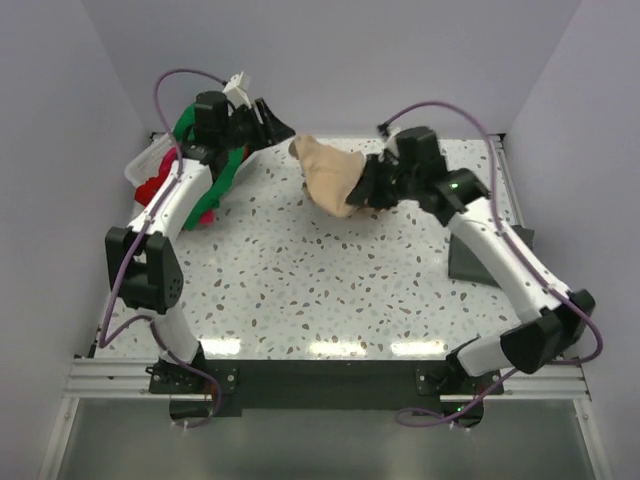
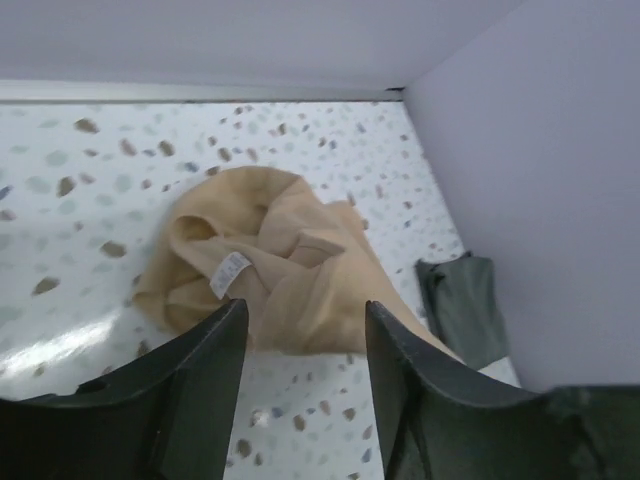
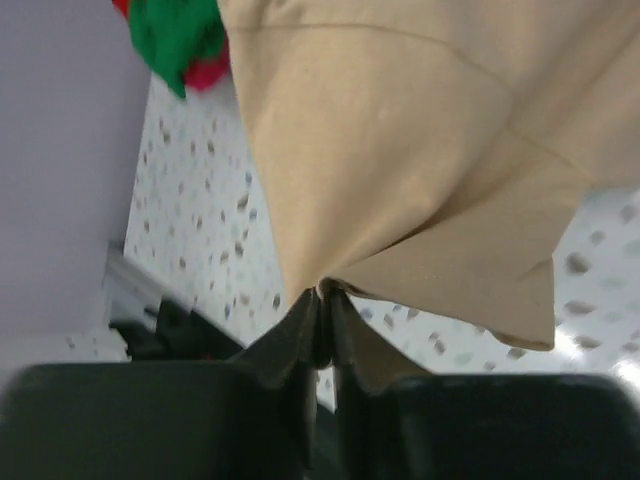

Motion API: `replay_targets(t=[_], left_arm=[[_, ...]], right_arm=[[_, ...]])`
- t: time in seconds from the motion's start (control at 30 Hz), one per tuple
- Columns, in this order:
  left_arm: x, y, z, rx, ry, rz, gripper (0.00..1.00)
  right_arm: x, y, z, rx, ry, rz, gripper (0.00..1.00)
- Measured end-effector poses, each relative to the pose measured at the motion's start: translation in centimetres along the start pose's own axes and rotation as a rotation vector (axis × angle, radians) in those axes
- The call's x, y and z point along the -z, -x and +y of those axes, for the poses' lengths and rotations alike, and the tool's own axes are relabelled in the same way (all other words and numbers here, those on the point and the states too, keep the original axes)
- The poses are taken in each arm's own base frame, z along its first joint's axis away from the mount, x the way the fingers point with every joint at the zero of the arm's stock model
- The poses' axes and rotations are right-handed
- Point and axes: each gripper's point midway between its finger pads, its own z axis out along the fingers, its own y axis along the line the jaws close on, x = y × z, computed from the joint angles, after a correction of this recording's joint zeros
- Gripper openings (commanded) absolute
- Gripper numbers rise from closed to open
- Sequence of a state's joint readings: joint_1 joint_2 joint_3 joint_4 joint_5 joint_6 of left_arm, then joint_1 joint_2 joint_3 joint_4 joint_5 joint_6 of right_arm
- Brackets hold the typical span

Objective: Fold and stack the t-shirts
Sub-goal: Flatten the tshirt out

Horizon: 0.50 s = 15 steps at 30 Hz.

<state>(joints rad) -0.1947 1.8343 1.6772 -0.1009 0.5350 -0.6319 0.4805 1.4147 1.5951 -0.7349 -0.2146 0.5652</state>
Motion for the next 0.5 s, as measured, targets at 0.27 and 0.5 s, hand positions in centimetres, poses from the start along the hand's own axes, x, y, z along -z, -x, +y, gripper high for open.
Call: replay_targets(t=[0.27, 0.5], left_arm=[[7.6, -10.9, 4.2, -0.089, 0.317, 0.174, 0.67], [10.6, -21.0, 2.6, -0.121, 0.287, 0.404, 0.68]], right_arm=[[-8.5, -17.5, -2.0, 0.134, -0.076, 0.587, 0.66], [-8.4, -14.1, -6.7, -0.029, -0.229, 0.466, 0.61]])
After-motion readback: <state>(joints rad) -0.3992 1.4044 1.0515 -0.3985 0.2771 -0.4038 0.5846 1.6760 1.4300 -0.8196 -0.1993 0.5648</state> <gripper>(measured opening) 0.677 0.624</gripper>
